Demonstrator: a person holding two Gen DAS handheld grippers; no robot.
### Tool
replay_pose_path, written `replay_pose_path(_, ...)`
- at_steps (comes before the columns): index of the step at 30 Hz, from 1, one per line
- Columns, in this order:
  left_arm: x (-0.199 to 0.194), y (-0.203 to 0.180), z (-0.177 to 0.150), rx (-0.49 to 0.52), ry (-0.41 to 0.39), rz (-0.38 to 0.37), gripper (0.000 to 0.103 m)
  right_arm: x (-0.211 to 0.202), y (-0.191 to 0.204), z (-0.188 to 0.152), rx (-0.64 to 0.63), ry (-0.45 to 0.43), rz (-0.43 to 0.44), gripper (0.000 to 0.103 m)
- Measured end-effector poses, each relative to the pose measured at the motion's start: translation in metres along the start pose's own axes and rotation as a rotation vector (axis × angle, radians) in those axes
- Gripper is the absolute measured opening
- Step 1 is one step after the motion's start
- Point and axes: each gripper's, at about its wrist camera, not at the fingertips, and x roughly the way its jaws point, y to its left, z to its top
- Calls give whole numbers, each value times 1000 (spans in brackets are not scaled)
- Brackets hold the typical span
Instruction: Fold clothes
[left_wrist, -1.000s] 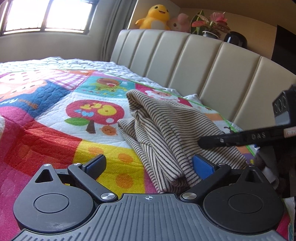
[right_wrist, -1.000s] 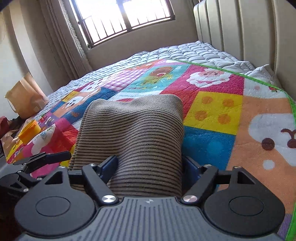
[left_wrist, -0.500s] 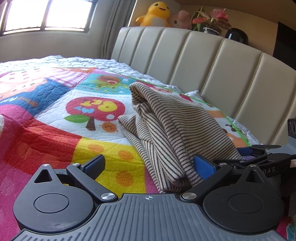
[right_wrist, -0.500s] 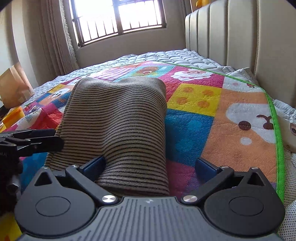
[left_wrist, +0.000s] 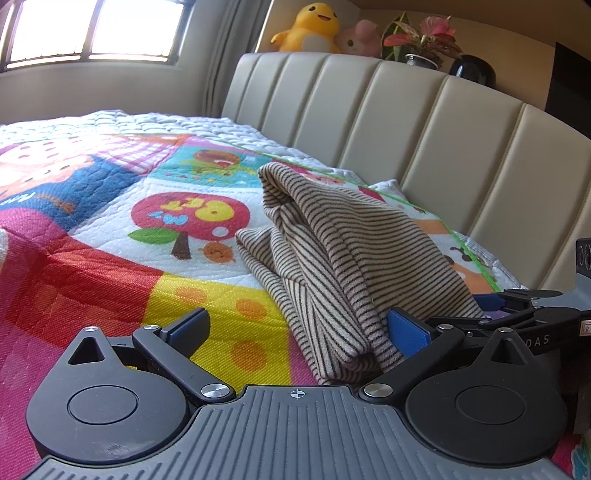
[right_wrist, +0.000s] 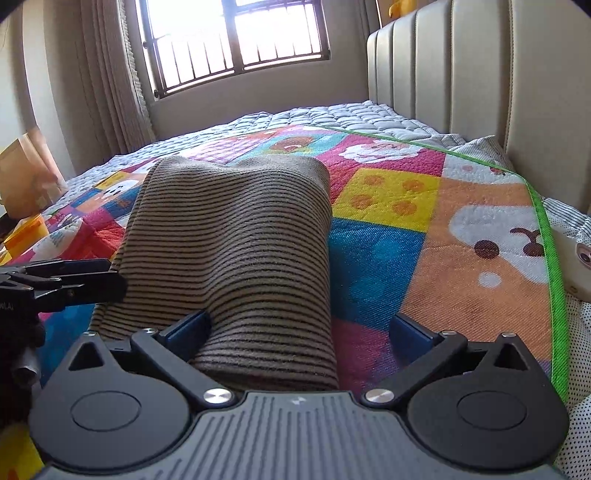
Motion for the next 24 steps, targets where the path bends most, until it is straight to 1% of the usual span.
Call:
replay_pose_path(18,1,0,0,0,1,3,103,-1,-1,-2,15,-16,6,103)
replay_pose_path(22,6,5,-2,-37,15,4,103,0,-1,-3,16,-27,3,103)
replay_pose_path(24,8,10,-3,-72,22,-2,103,0,-3,-3,23,-25,9,103)
